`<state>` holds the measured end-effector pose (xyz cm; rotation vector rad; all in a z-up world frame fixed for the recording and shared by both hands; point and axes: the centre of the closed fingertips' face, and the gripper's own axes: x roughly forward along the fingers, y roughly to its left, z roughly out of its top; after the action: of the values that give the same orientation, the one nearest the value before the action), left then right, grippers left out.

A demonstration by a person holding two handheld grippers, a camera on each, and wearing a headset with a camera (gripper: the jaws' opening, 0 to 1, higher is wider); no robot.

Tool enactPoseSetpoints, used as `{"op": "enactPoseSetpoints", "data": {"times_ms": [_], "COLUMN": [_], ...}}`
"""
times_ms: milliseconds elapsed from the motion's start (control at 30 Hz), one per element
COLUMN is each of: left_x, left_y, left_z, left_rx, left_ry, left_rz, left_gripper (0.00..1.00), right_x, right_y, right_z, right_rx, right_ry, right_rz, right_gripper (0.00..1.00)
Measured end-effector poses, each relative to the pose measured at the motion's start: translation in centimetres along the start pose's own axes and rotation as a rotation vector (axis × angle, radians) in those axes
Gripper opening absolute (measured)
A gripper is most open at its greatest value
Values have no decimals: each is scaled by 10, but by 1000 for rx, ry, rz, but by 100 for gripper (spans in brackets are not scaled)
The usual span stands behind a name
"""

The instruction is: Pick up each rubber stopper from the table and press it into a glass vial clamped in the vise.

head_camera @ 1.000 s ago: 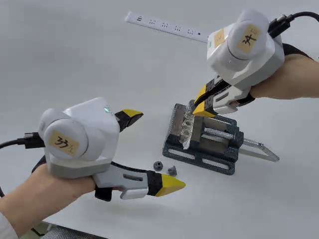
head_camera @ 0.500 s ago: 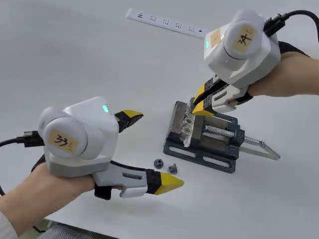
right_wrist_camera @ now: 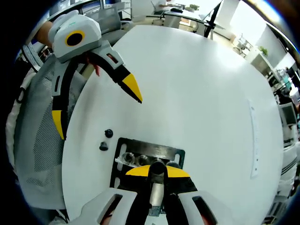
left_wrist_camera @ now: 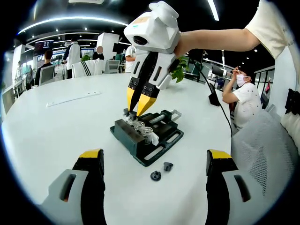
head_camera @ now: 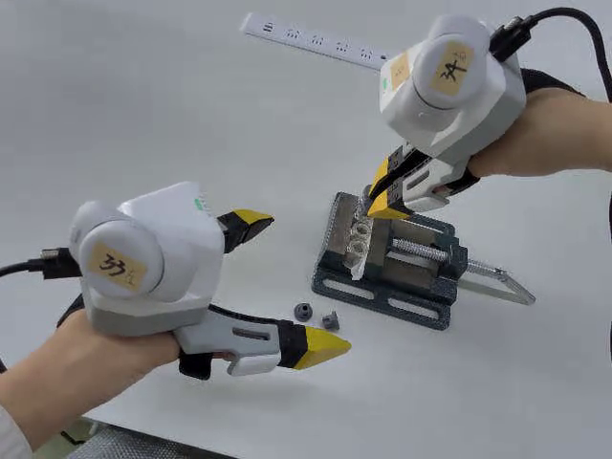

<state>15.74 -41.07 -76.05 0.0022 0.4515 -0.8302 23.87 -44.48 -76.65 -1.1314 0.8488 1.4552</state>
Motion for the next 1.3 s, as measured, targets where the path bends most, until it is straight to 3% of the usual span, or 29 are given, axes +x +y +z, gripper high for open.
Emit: {"op": "enactPoseSetpoints", "data": {"times_ms": [367,667,1033,1300], "left_x": [-2,-1,1,2], "left_y": [0,-1,-1,-3], "left_z": [-1,-2,-3,-2], "left_rx": [-4,-8,-12,-11], "left_ry": [-1,-2,-3,-3], "left_rz": [4,1,-1,-3], "left_gripper": [89,89,89,89], "right_x": [2,1,3,4], "right_y": [-3,1,1,0], "right_z": [1,0,2,1], "right_rx": [-39,-39,-47,-56], "right_ry": [85,113,205,233], "right_rz": [47,77,125,128], "right_gripper": [5,4,4,3]}}
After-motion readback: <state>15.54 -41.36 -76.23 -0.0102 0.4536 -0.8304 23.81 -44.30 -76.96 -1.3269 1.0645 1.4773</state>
